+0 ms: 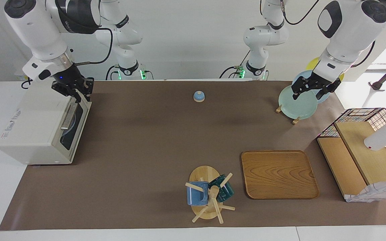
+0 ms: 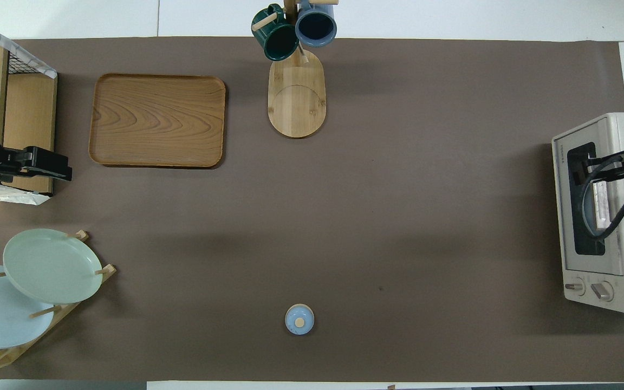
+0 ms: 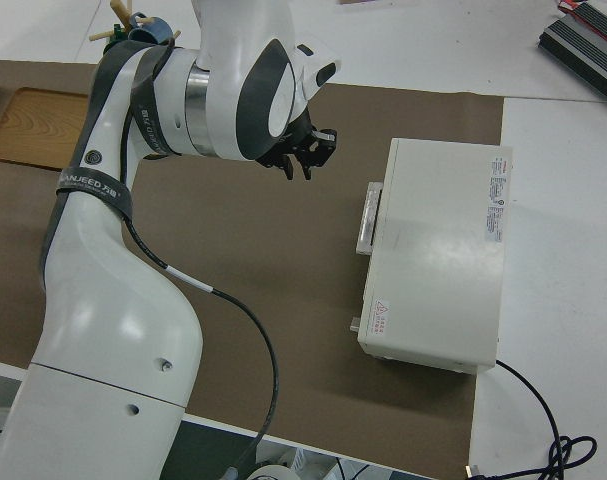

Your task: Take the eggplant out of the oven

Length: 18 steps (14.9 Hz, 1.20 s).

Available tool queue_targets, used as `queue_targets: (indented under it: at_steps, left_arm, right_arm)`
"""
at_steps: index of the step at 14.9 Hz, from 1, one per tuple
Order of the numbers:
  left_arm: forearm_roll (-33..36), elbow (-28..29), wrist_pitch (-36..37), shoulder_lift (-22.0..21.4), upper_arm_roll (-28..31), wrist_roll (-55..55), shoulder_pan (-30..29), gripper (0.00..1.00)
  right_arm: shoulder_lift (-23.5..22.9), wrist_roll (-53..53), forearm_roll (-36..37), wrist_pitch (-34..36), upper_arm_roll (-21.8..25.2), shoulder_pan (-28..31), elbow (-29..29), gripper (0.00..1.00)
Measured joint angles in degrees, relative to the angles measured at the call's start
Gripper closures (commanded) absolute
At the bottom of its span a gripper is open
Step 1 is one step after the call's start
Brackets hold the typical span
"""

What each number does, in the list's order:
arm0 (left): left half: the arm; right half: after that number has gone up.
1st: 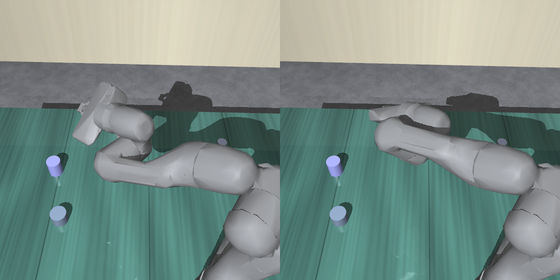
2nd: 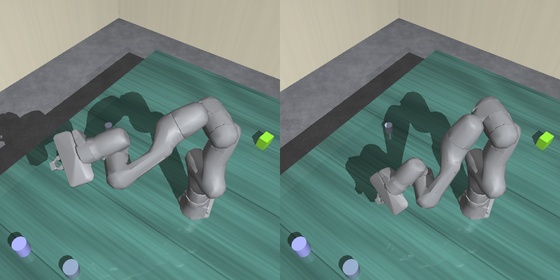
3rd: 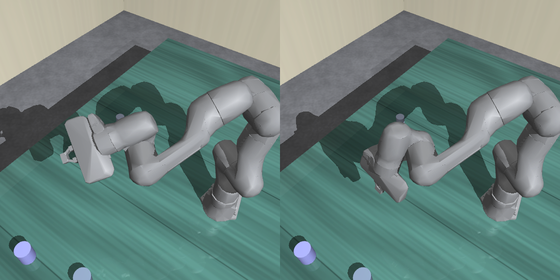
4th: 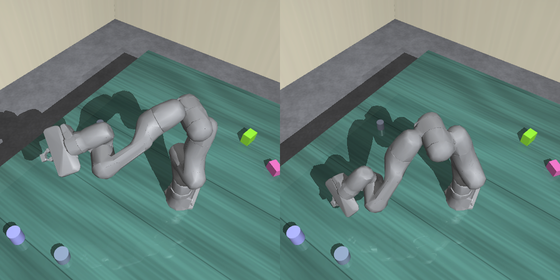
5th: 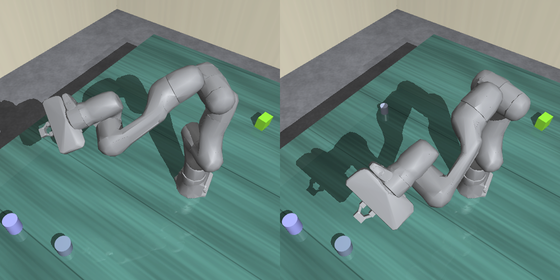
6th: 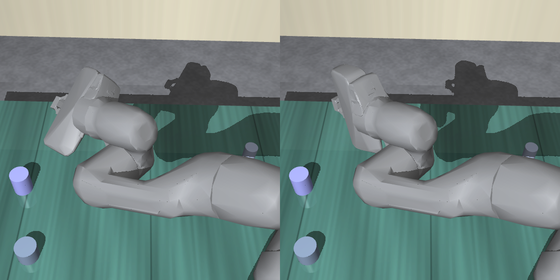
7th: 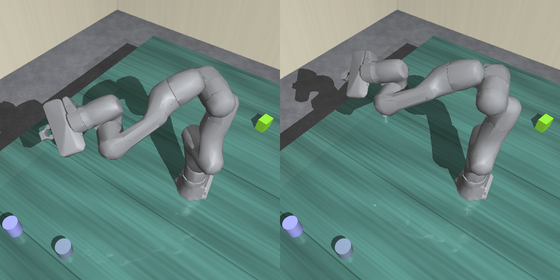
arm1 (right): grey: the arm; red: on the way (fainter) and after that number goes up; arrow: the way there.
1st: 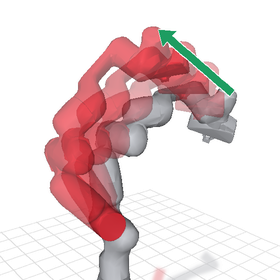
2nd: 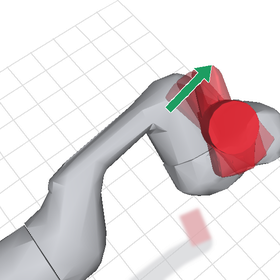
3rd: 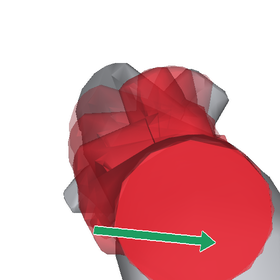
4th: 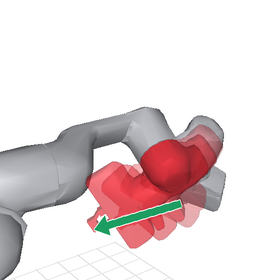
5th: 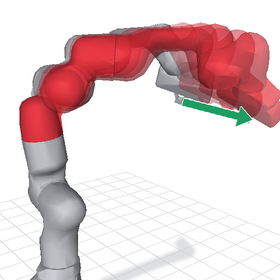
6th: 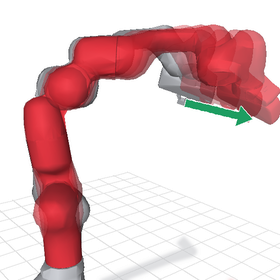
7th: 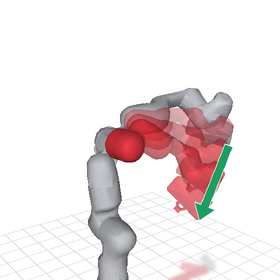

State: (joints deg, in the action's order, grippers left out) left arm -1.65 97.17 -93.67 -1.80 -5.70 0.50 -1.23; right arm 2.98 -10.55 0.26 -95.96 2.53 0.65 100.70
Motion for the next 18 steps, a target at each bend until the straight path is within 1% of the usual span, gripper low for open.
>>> queue_targets:
  at_steps: [3,6,8,12,18]
  left_arm:
    - [0.0,0.0,0.0,0.0,0.0,0.0,0.0,0.0]
    - [0.0,0.0,0.0,0.0,0.0,0.0,0.0,0.0]
    - [0.0,0.0,0.0,0.0,0.0,0.0,0.0,0.0]
    - [0.0,0.0,0.0,0.0,0.0,0.0,0.0,0.0]
    - [0.0,0.0,0.0,0.0,0.0,0.0,0.0,0.0]
  right_arm:
    - [1.2,0.7,2.0,-3.2,0.4,0.8,3.9,1.0]
    - [1.8,7.2,7.1,-4.5,0.5,1.0,6.4,1.0]
    - [1.8,8.3,9.3,-5.9,0.4,1.0,7.7,1.0]
    - [1.8,8.1,11.9,-9.5,0.5,1.5,10.6,1.0]
    - [1.5,3.6,12.2,-13.9,0.5,5.0,13.6,1.0]
